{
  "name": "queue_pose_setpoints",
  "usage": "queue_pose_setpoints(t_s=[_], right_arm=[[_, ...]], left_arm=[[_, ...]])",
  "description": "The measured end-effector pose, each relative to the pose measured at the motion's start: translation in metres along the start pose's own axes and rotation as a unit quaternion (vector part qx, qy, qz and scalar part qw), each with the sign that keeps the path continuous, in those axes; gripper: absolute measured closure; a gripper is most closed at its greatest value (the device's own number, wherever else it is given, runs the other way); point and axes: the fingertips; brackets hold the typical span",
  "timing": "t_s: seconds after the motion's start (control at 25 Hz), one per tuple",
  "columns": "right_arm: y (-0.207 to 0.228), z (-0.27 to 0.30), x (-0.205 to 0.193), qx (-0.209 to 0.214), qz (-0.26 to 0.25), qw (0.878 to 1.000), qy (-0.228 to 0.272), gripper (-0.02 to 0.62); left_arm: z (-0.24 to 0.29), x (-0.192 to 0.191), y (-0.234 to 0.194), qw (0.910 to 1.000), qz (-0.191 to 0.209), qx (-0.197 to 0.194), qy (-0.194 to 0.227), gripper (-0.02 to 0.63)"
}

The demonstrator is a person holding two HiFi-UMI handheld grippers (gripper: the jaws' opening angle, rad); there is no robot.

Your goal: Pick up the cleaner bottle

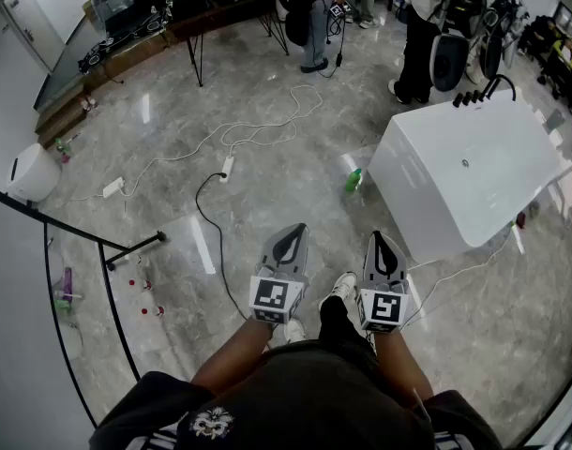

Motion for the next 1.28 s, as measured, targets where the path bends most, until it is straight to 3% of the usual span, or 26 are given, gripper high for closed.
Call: queue_pose_setpoints(t_s=[0.16, 0.44, 0.76, 1.16, 1.28], right_arm=[[0.030, 0.039, -0.001, -0.006, 0.005, 1.000, -0.005, 0.580], [0.088, 0.115, 0.003, 0.010, -0.003, 1.000, -0.013, 0.580], [0.160, 0.177, -0.002, 0.004, 0.023, 1.000, -0.015, 0.580], [0.215, 0.233, -0.003, 0.003, 0.058, 0.998, -0.011, 0.580], [0.232, 0.254, -0.010, -0.008, 0.057, 0.998, -0.019, 0.580]], left_arm=[[0.047, 0.005, -0.006, 0.9997, 0.020, -0.001, -0.014, 0.601], [0.139, 0.019, -0.017, 0.9990, 0.021, 0.011, -0.038, 0.601], [0.233, 0.035, -0.006, 0.9982, 0.022, 0.014, -0.053, 0.601], [0.310, 0.050, -0.005, 0.9974, 0.033, 0.014, -0.063, 0.601], [0.336, 0.047, -0.010, 0.9974, 0.019, 0.008, -0.069, 0.601]])
Point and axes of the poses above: the fingertips, and each gripper's own axes: z forward along the fingers, y to its right, x out of its top, and after that the axes turned 9 degrees about -y, right-handed
